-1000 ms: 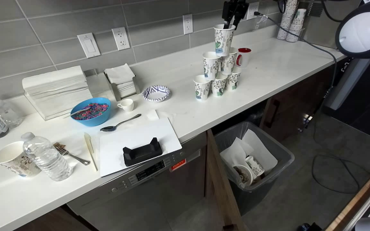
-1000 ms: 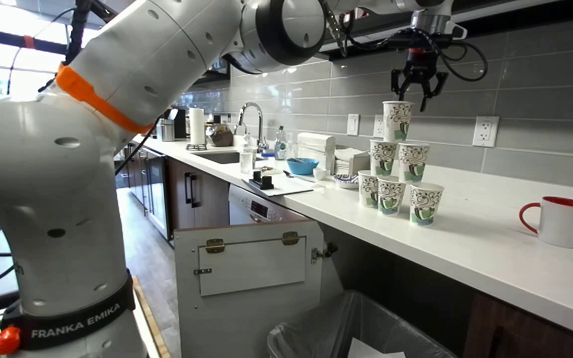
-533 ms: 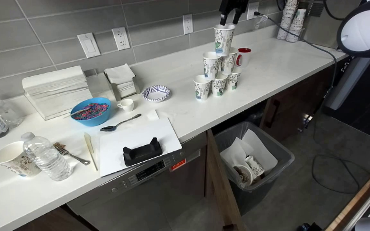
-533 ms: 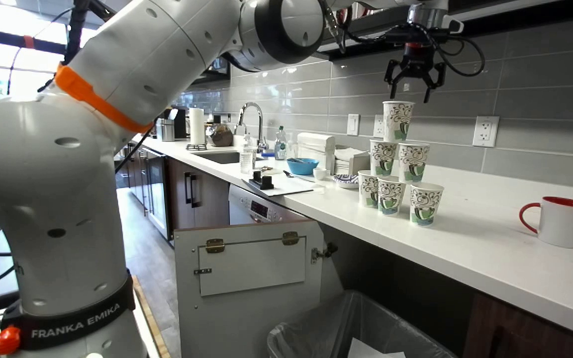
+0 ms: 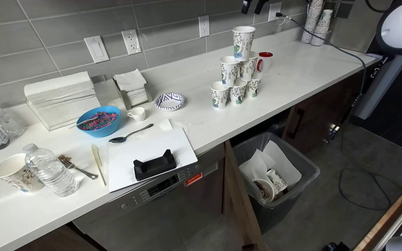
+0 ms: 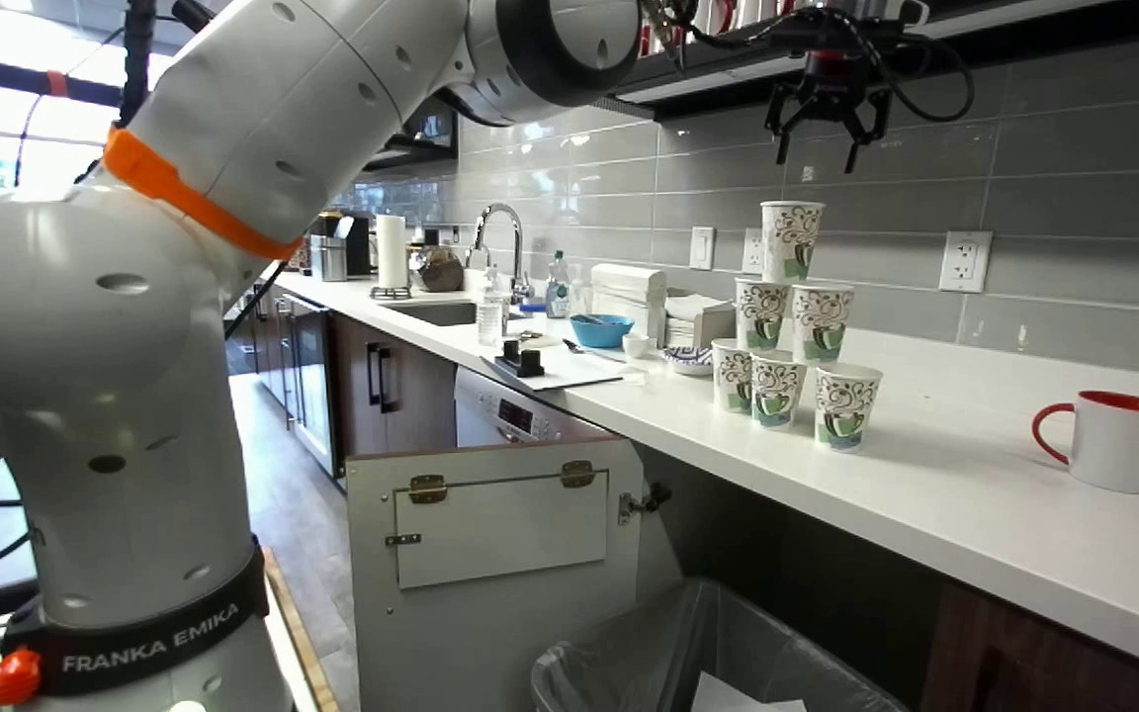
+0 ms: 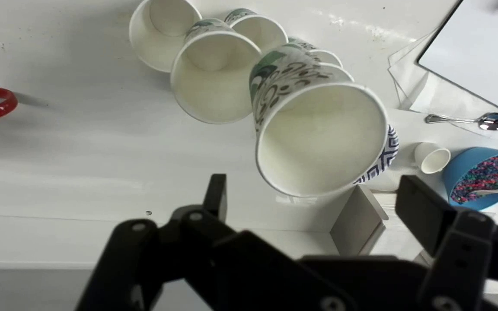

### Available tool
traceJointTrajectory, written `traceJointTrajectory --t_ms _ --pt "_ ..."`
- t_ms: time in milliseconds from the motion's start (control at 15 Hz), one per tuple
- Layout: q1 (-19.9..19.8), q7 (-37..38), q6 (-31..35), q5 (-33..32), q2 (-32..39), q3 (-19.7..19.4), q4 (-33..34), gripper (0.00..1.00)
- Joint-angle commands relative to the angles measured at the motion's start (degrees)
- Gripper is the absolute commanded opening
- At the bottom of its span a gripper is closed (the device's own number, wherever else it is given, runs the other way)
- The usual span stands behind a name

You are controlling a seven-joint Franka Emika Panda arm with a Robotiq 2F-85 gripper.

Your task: Stack the paper cups on top of each other

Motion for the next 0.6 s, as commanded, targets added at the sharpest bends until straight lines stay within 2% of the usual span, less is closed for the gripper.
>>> traceJointTrajectory --t_ms 0,400,467,533 --pt "-1.75 0.0 -1.01 2.15 -2.06 0.71 -1.45 1.0" --pt "-4.26 0.6 -0.12 3.31 -4.74 0.27 -4.42 1.0" --pt "-2.87 0.51 -0.16 1.73 -2.36 0.0 -0.85 1.0" --pt "-3.36 0.51 -0.16 1.88 -2.71 0.0 -1.2 1.0"
